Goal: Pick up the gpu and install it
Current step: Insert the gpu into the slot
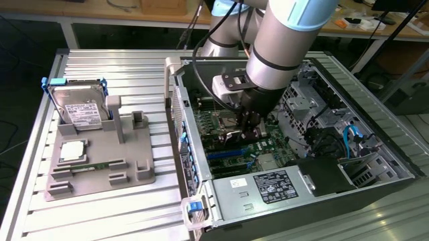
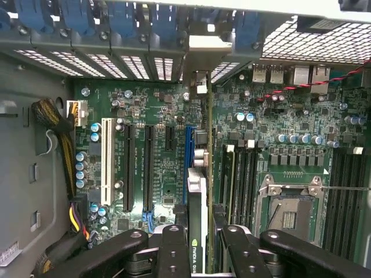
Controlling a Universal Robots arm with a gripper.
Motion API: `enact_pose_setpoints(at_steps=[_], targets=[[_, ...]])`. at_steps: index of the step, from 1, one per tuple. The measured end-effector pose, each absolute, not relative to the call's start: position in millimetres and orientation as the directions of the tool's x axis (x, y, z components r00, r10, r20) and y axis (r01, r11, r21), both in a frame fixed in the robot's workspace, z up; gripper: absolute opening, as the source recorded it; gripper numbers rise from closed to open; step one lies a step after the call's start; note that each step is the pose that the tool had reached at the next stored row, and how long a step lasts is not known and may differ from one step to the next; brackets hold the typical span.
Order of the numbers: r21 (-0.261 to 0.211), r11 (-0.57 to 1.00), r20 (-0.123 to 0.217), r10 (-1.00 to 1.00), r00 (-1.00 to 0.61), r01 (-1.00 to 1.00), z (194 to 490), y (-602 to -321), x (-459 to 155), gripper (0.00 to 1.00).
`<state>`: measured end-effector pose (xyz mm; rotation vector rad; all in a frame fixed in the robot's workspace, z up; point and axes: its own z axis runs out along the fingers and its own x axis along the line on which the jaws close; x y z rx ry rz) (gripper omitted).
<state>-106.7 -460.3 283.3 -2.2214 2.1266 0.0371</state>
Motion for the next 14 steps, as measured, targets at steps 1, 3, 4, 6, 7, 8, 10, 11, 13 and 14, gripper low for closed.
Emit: enact_pose_setpoints(at_steps=[1, 3, 4, 6, 7, 8, 10, 11, 13, 14], targets=[[-0.029, -0.042, -0.065, -0.997, 0.044, -0.999, 283.1, -460.4, -106.3, 0.27], [-0.028, -0.042, -0.066, -0.997, 0.044, -0.999, 283.2, -460.5, -106.1, 0.27], [-0.028, -0.042, -0.066, -0.997, 0.044, -0.999, 283.2, -460.5, -106.1, 0.27], [-0.028, -0.043, -0.066, -0.997, 0.044, -0.999, 283.1, -461.1, -106.0, 0.27], [-0.028, -0.043, -0.066, -0.997, 0.044, -0.999, 283.1, -462.5, -106.0, 0.27], [-0.028, -0.043, -0.066, -0.997, 0.044, -0.999, 283.1, -463.2, -106.1, 0.27], [-0.028, -0.042, -0.066, -0.997, 0.044, -0.999, 283.1, -463.4, -106.1, 0.27], [-0.028, -0.042, -0.066, -0.997, 0.044, -0.999, 283.1, -463.4, -106.1, 0.27], [-0.028, -0.043, -0.066, -0.997, 0.044, -0.999, 283.1, -464.7, -106.2, 0.27], [-0.028, -0.043, -0.066, -0.997, 0.044, -0.999, 283.1, -466.3, -106.4, 0.27]])
